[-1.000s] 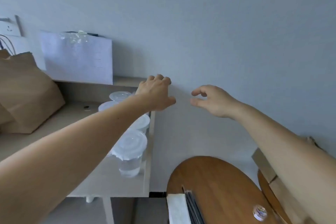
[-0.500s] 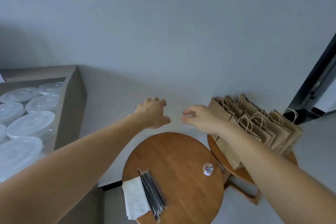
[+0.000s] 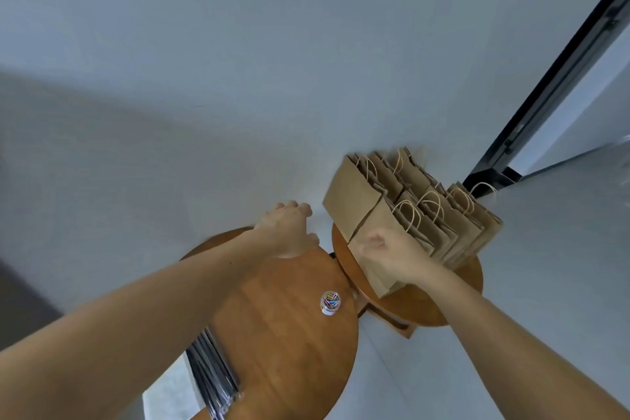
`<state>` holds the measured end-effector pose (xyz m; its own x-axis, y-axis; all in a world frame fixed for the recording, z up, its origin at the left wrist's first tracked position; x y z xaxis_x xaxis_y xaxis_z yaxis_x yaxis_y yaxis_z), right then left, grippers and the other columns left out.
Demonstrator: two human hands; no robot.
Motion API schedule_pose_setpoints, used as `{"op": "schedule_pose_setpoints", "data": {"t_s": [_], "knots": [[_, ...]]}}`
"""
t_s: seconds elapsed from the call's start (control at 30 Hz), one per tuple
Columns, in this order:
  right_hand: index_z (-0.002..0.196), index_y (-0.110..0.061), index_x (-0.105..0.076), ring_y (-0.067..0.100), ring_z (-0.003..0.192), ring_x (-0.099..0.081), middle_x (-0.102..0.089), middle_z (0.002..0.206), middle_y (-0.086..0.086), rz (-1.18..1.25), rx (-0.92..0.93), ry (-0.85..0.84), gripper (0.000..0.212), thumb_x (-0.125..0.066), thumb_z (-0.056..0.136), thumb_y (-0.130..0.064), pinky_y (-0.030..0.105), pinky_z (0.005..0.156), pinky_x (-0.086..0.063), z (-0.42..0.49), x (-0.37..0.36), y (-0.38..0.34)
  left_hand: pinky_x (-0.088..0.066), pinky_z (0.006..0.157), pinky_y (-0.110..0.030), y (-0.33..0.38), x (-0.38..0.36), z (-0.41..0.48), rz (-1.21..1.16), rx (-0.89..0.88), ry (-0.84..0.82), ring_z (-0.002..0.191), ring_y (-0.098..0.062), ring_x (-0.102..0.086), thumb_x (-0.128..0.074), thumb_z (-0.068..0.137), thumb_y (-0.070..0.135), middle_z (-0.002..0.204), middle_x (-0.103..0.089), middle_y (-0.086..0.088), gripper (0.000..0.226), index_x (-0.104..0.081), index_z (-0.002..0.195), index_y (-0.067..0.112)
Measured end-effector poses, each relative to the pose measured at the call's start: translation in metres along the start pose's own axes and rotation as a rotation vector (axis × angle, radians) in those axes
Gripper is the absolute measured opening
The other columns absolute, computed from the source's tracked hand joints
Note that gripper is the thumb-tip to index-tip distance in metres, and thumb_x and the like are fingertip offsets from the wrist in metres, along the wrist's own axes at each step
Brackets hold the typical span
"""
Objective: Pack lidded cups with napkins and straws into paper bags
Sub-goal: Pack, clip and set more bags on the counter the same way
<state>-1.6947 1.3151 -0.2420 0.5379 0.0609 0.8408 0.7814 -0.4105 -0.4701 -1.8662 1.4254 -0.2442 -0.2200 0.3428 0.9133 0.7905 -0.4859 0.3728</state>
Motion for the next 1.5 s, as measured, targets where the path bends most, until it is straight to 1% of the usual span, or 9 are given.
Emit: {"op": "schedule_pose_setpoints", "data": {"t_s": [0.17,0.3,0.37,0.57,0.67,0.77,1.07,1.3,1.5], "knots": [[0.140,-0.014,-0.048,0.023,0.127,-0.051,-0.054,0.140,0.005,-0.074,-0.122,0.032,0.055,-0.055,0.095,-0.045,0.042,0.105,-0.043,0.047,0.013,0.074,-0.040,0.102,-0.040,0.014,-0.022,0.037,-0.022,0.035,-0.035,0.130,-0.026,-0.040,-0.054,0.090,0.040,0.143,-0.045,-0.002,0.060,-0.038,0.145,0.023],[0.119,-0.009,-0.057,0.027,0.100,-0.059,-0.059,0.117,0.011,-0.168,-0.211,0.068,0.042,-0.051,0.093,-0.042,0.042,0.087,-0.052,0.093,0.024,0.140,-0.042,0.103,-0.040,0.029,-0.045,0.058,-0.041,0.118,-0.068,0.130,-0.026,-0.042,-0.054,0.092,0.038,0.142,-0.046,-0.004,0.058,-0.039,0.145,0.021],[0.111,-0.009,-0.057,0.028,0.099,-0.058,-0.057,0.113,0.010,-0.255,-0.244,0.089,0.042,-0.052,0.091,-0.046,0.036,0.080,-0.048,0.116,0.029,0.169,-0.042,0.102,-0.039,0.037,-0.058,0.068,-0.040,0.168,-0.091,0.130,-0.026,-0.042,-0.055,0.091,0.036,0.142,-0.046,-0.004,0.057,-0.040,0.144,0.021],[0.094,-0.015,-0.060,0.027,0.094,-0.061,-0.063,0.096,0.005,-0.435,-0.198,0.070,0.040,-0.051,0.089,-0.053,0.030,0.067,-0.040,0.174,0.025,0.224,-0.043,0.097,-0.037,0.055,-0.086,0.090,-0.046,0.284,-0.099,0.129,-0.023,-0.043,-0.059,0.089,0.037,0.141,-0.046,-0.001,0.055,-0.044,0.140,0.022],[0.085,-0.018,-0.056,0.022,0.077,-0.059,-0.059,0.076,-0.003,-0.412,-0.127,0.043,0.028,-0.047,0.095,-0.043,0.029,0.059,-0.039,0.188,0.017,0.233,-0.043,0.094,-0.036,0.058,-0.098,0.090,-0.049,0.332,-0.113,0.129,-0.022,-0.043,-0.061,0.088,0.040,0.142,-0.045,0.000,0.055,-0.046,0.139,0.024],[0.089,-0.018,-0.061,0.017,0.068,-0.057,-0.059,0.073,-0.005,-0.419,-0.068,0.026,0.022,-0.044,0.097,-0.029,0.026,0.053,-0.038,0.190,0.014,0.235,-0.042,0.095,-0.037,0.055,-0.104,0.087,-0.044,0.363,-0.119,0.129,-0.021,-0.043,-0.061,0.087,0.040,0.142,-0.046,0.001,0.055,-0.046,0.138,0.024],[0.069,-0.024,-0.049,0.011,0.057,-0.050,-0.054,0.066,-0.006,-0.509,0.201,0.067,0.025,-0.052,0.091,-0.034,0.024,0.047,-0.030,0.169,0.028,0.121,-0.042,0.096,-0.035,0.029,-0.089,0.067,-0.099,0.399,-0.054,0.130,-0.020,-0.042,-0.061,0.088,0.039,0.142,-0.045,0.002,0.056,-0.045,0.139,0.025],[0.066,-0.020,-0.041,0.020,0.056,-0.045,-0.043,0.060,-0.004,-0.544,0.423,0.026,0.026,-0.052,0.088,-0.028,0.025,0.045,-0.024,0.138,-0.031,-0.010,-0.045,0.097,-0.037,-0.037,-0.072,0.021,-0.156,0.459,-0.009,0.127,-0.022,-0.045,-0.058,0.089,0.042,0.143,-0.045,-0.001,0.058,-0.043,0.142,0.022],[0.084,-0.012,-0.057,0.024,0.071,-0.062,-0.062,0.076,0.003,-0.460,0.506,-0.061,0.015,-0.050,0.091,-0.023,0.032,0.058,-0.050,0.114,-0.117,-0.075,-0.047,0.097,-0.038,-0.103,-0.086,-0.029,-0.209,0.514,-0.058,0.122,-0.024,-0.049,-0.057,0.089,0.042,0.139,-0.048,-0.004,0.061,-0.041,0.143,0.020]]}}
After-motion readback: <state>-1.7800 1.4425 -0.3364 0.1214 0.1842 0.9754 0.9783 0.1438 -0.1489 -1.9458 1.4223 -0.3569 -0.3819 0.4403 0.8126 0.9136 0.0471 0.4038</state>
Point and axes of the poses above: each hand's wrist, its own z-axis towards the middle knuckle, its own x-axis out of the back of the hand, y = z × x, the point moved 9 cm from there along z, towards the middle knuckle
